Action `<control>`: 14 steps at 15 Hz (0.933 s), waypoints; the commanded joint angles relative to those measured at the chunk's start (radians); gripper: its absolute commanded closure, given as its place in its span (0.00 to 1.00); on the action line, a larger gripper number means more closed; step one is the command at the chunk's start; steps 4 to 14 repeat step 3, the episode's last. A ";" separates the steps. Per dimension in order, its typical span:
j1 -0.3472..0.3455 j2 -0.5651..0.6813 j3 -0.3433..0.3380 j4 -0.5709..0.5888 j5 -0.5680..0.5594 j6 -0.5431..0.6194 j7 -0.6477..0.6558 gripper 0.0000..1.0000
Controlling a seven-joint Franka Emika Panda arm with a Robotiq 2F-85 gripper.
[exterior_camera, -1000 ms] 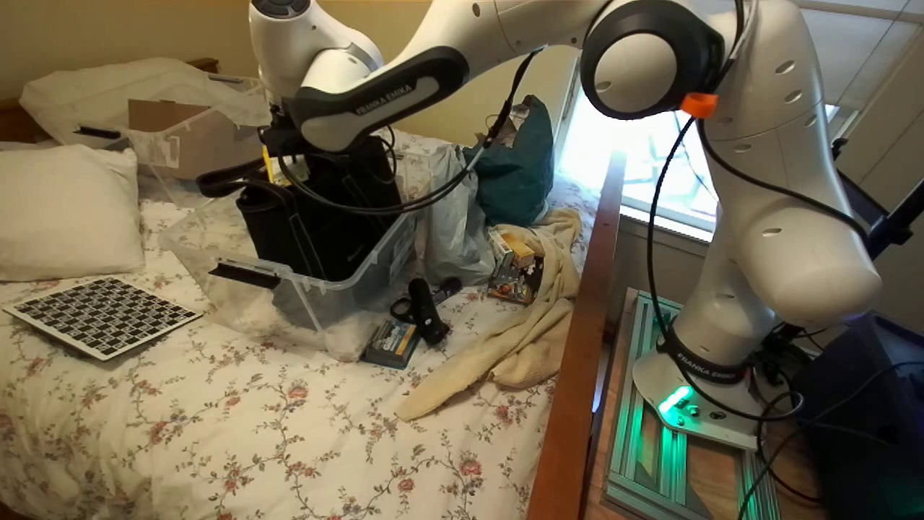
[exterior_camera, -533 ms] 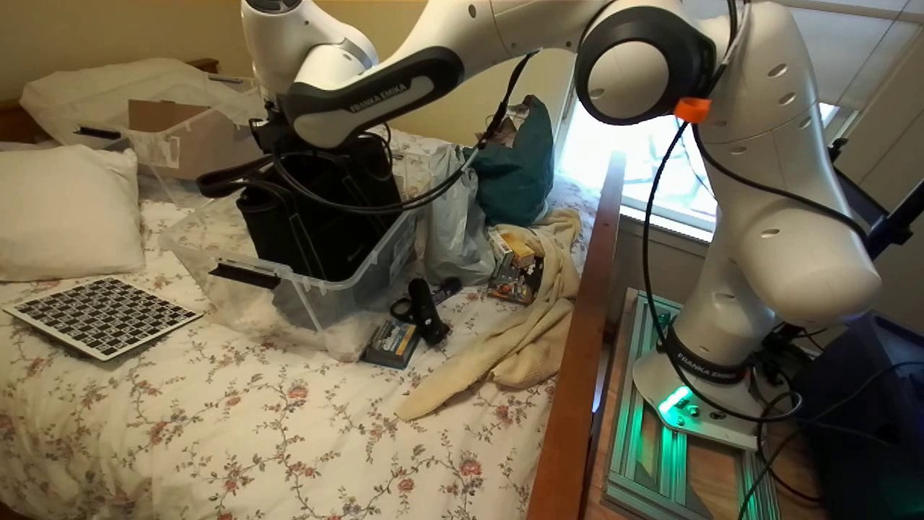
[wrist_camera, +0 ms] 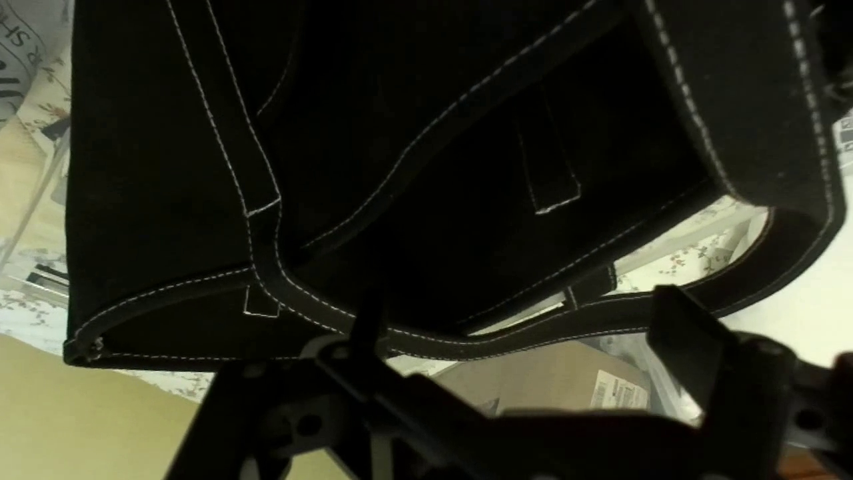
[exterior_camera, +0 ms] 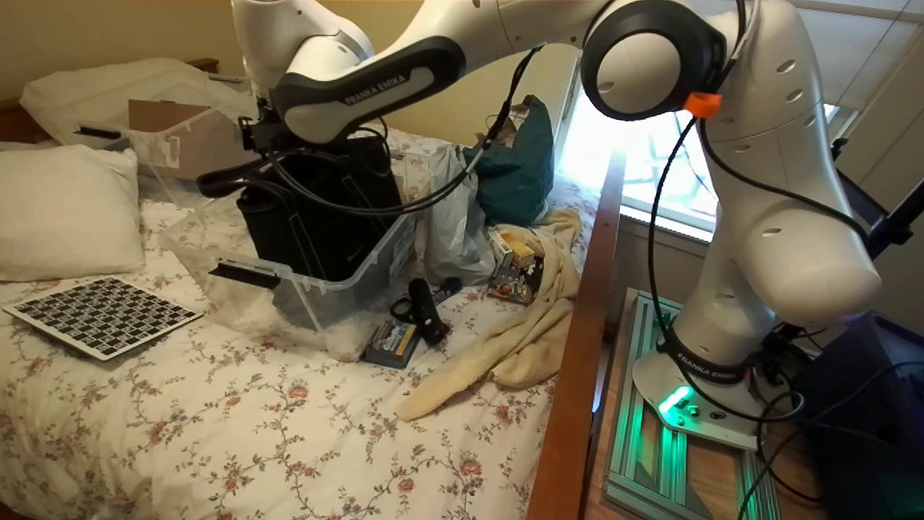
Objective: Pick up the yellow plastic from the bed and put it in the bag
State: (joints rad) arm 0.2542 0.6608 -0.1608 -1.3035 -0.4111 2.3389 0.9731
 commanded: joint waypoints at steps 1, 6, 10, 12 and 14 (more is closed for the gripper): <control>-0.013 -0.102 0.048 -0.117 0.037 -0.003 -0.131 0.00; 0.003 -0.044 0.019 -0.045 0.016 -0.002 -0.088 0.00; 0.003 -0.044 0.019 -0.045 0.016 -0.002 -0.088 0.00; 0.003 -0.044 0.019 -0.045 0.016 -0.002 -0.088 0.00; 0.003 -0.044 0.019 -0.045 0.016 -0.002 -0.088 0.00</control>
